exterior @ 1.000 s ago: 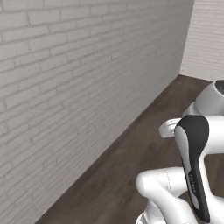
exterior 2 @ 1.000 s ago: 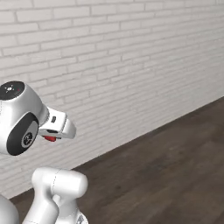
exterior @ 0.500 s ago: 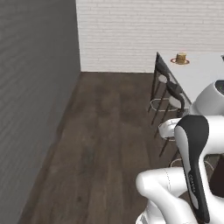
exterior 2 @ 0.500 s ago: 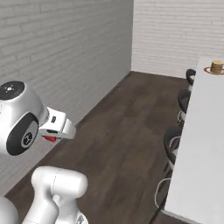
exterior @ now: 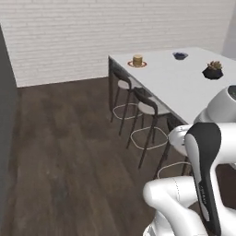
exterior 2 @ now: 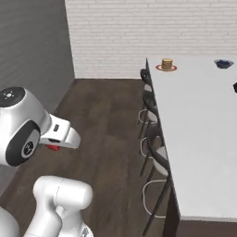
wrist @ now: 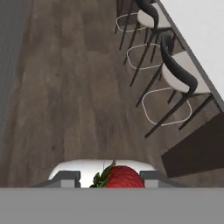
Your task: Take the strawberry from the fridge and place it on top of the pancake, located on the dining counter.
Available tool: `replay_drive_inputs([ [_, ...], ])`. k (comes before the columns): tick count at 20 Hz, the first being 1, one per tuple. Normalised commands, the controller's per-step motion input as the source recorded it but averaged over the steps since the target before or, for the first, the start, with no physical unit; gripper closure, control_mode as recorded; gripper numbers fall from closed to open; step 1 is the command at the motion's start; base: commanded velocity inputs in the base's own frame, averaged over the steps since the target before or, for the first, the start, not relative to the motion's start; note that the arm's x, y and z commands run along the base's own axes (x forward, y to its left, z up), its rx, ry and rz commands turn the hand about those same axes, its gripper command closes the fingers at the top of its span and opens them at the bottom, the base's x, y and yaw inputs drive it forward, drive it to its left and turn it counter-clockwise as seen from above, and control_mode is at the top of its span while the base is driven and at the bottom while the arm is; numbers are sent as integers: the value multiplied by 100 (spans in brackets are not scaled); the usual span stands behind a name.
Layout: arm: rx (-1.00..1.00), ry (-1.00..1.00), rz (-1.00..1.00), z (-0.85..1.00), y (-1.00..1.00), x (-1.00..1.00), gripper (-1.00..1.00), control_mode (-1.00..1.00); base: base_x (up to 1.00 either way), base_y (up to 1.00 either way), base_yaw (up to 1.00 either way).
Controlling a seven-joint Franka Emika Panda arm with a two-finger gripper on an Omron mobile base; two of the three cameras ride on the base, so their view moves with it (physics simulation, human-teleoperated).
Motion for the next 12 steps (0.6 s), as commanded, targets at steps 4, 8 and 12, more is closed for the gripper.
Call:
replay_drive_inputs([
  [4, 0, 0, 0, 0, 0, 0, 100, 100, 72, 74, -49],
  [8, 0, 0, 0, 0, 0, 0, 100, 100, 69, 79, -51],
  [12, 0, 0, 0, 0, 0, 0, 100, 100, 57, 78, -60],
])
